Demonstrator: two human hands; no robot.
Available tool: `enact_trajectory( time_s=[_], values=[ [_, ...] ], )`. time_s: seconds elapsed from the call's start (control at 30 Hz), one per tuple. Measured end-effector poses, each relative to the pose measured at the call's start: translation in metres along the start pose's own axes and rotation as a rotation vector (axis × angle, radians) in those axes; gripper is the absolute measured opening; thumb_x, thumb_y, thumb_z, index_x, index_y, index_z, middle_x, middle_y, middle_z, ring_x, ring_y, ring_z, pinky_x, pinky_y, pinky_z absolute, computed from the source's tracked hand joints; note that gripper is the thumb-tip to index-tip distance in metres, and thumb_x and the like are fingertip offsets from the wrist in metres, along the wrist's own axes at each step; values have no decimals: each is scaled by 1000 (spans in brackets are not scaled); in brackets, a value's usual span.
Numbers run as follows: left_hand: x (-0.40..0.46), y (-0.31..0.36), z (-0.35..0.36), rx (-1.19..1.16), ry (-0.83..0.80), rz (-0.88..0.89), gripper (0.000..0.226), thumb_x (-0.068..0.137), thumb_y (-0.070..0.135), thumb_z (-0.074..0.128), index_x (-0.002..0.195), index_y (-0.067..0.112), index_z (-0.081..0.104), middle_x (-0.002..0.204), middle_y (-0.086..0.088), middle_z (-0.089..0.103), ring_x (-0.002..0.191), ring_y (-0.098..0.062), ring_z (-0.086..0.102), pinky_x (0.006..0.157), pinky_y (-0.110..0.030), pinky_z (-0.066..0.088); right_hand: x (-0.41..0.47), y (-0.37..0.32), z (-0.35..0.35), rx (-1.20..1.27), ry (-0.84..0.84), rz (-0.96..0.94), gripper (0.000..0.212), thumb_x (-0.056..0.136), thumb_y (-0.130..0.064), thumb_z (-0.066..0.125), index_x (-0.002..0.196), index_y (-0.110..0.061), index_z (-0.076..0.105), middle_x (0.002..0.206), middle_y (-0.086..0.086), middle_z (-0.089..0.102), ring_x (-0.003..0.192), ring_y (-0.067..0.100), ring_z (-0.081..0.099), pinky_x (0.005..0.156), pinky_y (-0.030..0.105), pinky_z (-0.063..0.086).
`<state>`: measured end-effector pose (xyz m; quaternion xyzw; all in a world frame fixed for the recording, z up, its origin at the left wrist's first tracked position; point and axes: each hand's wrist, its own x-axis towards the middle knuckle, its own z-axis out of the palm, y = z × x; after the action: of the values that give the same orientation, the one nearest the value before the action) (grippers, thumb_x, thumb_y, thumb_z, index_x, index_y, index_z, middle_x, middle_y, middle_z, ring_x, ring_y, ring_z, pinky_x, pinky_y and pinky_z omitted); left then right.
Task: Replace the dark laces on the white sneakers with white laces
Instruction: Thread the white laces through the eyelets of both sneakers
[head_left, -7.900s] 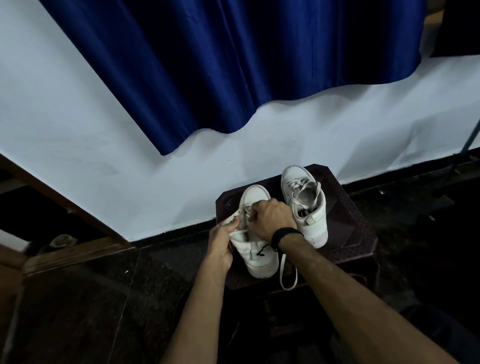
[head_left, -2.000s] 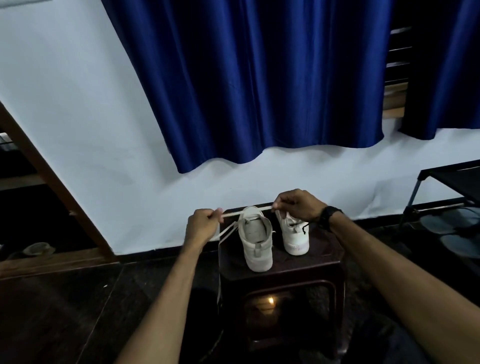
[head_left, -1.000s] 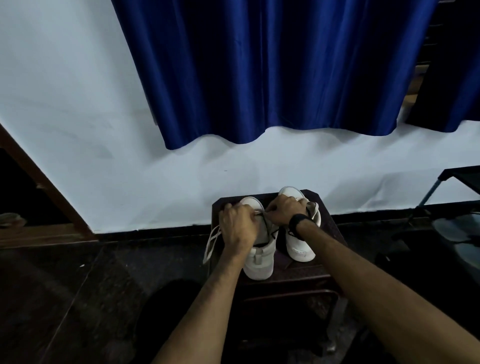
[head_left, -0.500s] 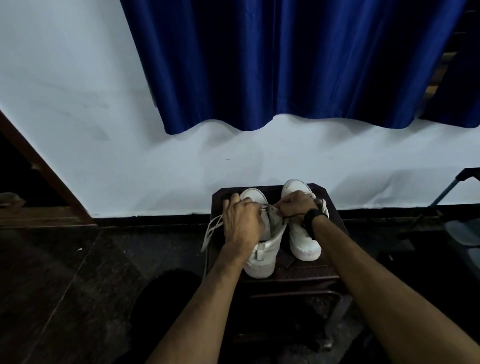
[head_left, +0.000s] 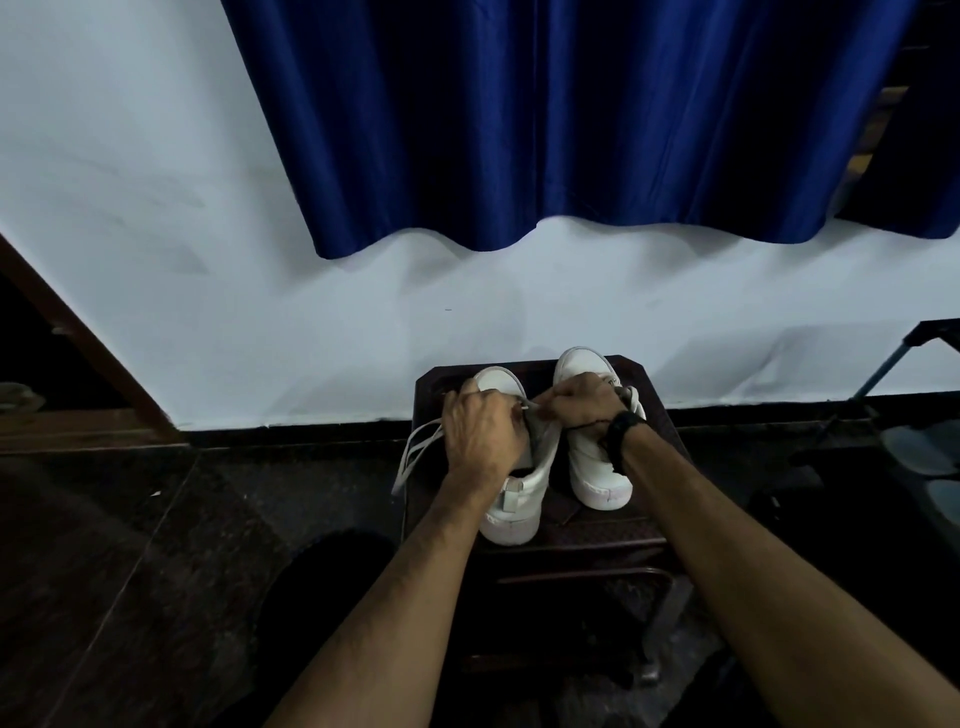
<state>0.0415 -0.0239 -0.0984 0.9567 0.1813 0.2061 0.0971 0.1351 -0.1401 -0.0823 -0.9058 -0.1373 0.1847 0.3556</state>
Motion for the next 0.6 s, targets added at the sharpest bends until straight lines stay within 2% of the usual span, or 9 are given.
enact_trajectory(
  time_s=[0.1,0.17,0.27,0.3,0.33,0.37,0.43,0.53,0.6],
  values=[
    [0,2,3,-4,9,-15,25,74,32,55,78,23,77,69,-8,67,84,-28,59,81,-39,43,-1,1,3,43,-30,-3,14,77,-32,75,88,-25,79,90,-2,75,94,11,67,93,29,52],
    [1,1,6,21,10,-3,21,74,31,60,80,25,78,68,-4,68,84,-26,59,80,-38,41,1,1,6,55,-32,-9,17,71,-41,74,82,-29,79,88,-4,75,94,13,68,93,34,53],
    [0,0,8,55,49,15,13,72,28,65,73,23,77,63,-1,67,78,-25,57,74,-37,40,9,5,8,74,-23,3,46,62,-58,61,86,-23,78,95,0,75,98,20,67,93,39,52],
    [0,-1,9,62,65,23,12,72,26,65,72,22,76,62,-1,66,76,-25,56,72,-37,38,10,5,8,43,-29,-6,52,65,-61,56,90,-21,77,99,2,74,100,20,66,94,38,50],
    [0,-2,9,69,74,36,13,75,26,64,73,23,76,64,0,67,76,-25,54,71,-36,36,10,4,7,14,-40,-23,47,72,-56,55,93,-21,77,101,1,73,101,19,65,95,36,50],
    [0,-3,9,76,81,51,13,78,26,62,75,25,75,65,2,68,76,-24,53,71,-37,35,9,3,7,4,-42,-15,32,80,-44,59,95,-22,77,101,2,74,102,19,65,95,34,50],
    [-1,-6,9,88,87,74,15,82,27,60,79,29,74,68,5,68,77,-23,51,71,-37,34,7,2,8,47,-37,-6,15,81,-24,68,92,-21,78,97,6,74,100,23,67,94,36,52],
    [-2,-7,8,100,82,78,13,83,28,61,78,29,73,67,5,67,77,-23,51,70,-37,34,6,-2,10,-17,-54,15,15,78,-32,68,89,-26,77,98,6,74,100,27,67,92,39,53],
    [-2,-6,8,101,74,82,12,82,28,62,75,28,72,66,5,65,77,-22,50,71,-37,33,1,-7,9,-116,-69,-9,18,83,-35,60,94,-30,72,107,2,72,107,24,64,99,41,47]
  ],
)
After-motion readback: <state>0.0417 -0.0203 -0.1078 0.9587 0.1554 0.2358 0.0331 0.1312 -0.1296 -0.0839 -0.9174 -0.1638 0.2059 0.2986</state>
